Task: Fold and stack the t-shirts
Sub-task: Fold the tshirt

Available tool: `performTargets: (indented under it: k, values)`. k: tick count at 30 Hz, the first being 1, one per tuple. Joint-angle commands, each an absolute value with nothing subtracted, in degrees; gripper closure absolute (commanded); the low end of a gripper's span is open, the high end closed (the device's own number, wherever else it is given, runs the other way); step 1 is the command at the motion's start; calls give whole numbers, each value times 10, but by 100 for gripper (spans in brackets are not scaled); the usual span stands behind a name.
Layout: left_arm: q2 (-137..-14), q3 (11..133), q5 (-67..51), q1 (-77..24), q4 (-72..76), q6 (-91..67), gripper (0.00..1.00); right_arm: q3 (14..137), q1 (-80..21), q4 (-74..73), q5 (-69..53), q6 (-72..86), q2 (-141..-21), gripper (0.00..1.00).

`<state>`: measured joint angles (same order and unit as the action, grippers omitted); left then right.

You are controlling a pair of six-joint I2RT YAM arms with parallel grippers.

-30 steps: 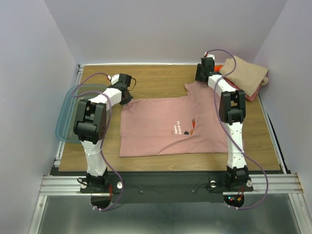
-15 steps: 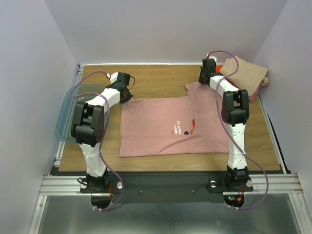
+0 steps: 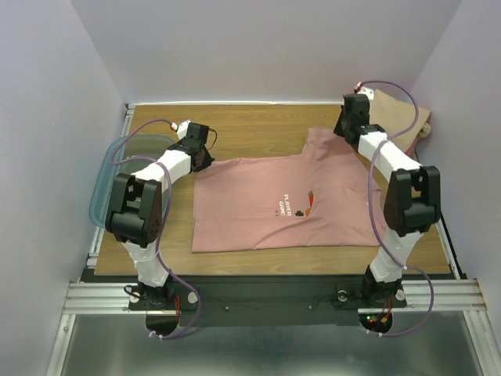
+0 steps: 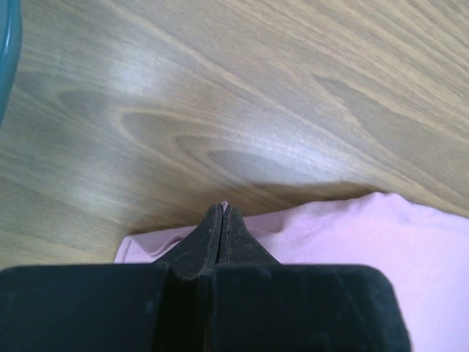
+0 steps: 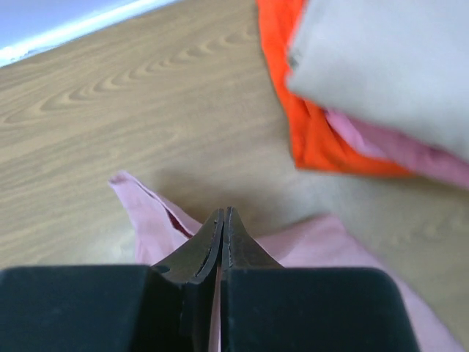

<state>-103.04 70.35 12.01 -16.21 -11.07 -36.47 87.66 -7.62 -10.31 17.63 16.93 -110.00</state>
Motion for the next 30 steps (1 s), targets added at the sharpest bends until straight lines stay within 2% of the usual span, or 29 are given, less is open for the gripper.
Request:
performTargets:
  k: [1,9,16,24,30]
  values:
    - [-978,679,123,-169,-97,-366,100,801,-82,-73,206,213,-1021,100]
    - [-923,624,133,-178,-89,-384,100,639,-83,-74,166,277,-883,100]
    - [-880,573,141,-178,-87,-390,100,529,-82,-133,194,292,-735,100]
    - [-833,521,139,-178,-80,-396,100,454,-82,-226,228,318,-586,100]
    - [-804,478,141,-178,-74,-404,100,433,-82,-275,239,324,-529,100]
